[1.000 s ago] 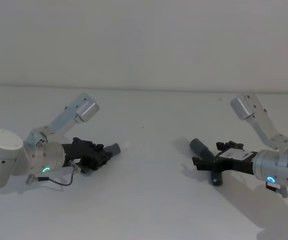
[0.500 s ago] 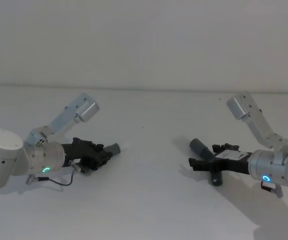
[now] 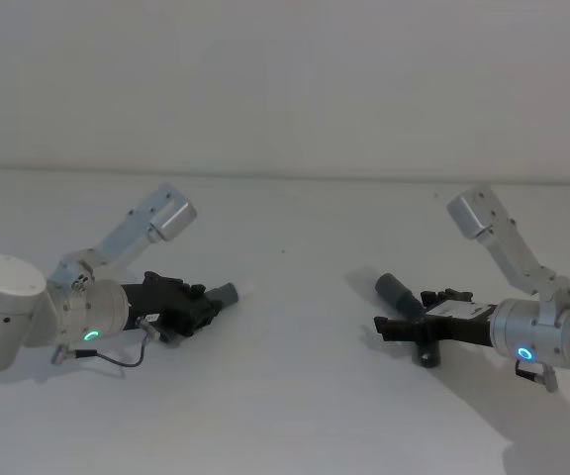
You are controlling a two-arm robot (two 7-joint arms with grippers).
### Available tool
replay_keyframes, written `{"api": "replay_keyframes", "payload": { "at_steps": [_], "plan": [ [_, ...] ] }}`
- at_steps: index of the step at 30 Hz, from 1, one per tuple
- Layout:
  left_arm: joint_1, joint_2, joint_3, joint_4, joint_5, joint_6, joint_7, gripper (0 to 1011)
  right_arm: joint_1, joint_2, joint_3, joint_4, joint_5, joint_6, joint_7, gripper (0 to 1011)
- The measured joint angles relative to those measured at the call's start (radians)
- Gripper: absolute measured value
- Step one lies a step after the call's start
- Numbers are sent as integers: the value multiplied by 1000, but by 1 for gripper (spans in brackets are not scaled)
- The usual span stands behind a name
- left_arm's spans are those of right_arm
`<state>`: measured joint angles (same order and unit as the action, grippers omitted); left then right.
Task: Use both hands to pick up one end of the pipe from the table, align the ends, and insert them.
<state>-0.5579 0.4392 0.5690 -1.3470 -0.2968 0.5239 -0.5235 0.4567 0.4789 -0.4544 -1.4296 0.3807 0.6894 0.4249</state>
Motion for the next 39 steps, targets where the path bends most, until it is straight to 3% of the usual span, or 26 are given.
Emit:
{"api": "replay_keyframes", "payload": {
  "at_steps": [37,39],
  "plan": [
    [0,0,0,0,0,0,0,334,8,1,-4,25,10,4,-6,1001],
    [0,0,0,0,0,0,0,334,8,1,-4,25,10,4,-6,947]
  ]
}}
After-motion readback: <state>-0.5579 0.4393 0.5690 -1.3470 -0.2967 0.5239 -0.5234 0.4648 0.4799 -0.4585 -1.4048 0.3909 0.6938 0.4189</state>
